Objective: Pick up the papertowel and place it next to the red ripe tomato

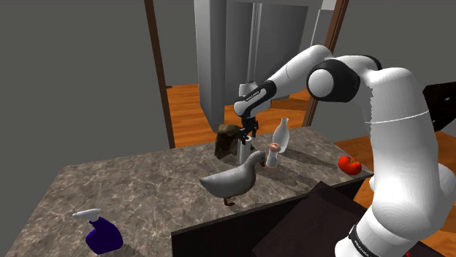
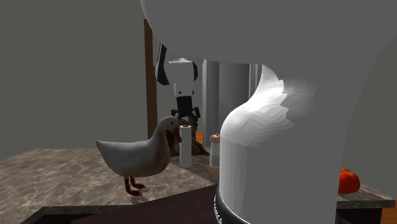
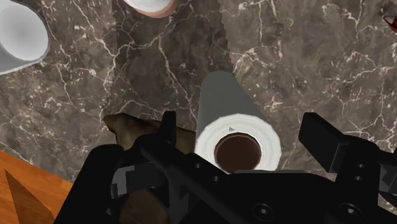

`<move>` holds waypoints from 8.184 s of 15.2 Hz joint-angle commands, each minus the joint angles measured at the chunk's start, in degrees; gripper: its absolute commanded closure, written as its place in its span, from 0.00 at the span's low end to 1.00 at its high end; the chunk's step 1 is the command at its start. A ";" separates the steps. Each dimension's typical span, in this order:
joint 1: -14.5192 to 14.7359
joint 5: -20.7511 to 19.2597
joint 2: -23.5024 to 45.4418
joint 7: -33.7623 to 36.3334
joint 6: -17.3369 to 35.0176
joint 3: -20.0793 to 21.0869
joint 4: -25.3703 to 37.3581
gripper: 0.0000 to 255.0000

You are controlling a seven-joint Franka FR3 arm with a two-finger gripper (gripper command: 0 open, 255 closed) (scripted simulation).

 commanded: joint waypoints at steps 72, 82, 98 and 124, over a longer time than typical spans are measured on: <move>0.16 -0.04 -13.11 -2.22 -32.56 -0.33 19.57 1.00; -4.84 -1.18 -26.87 -10.28 -26.75 -3.75 0.73 1.00; -14.28 -5.02 -40.74 -27.70 -21.75 -13.28 -16.03 1.00; -23.04 -6.26 -39.19 -46.32 -10.21 -25.06 -23.67 1.00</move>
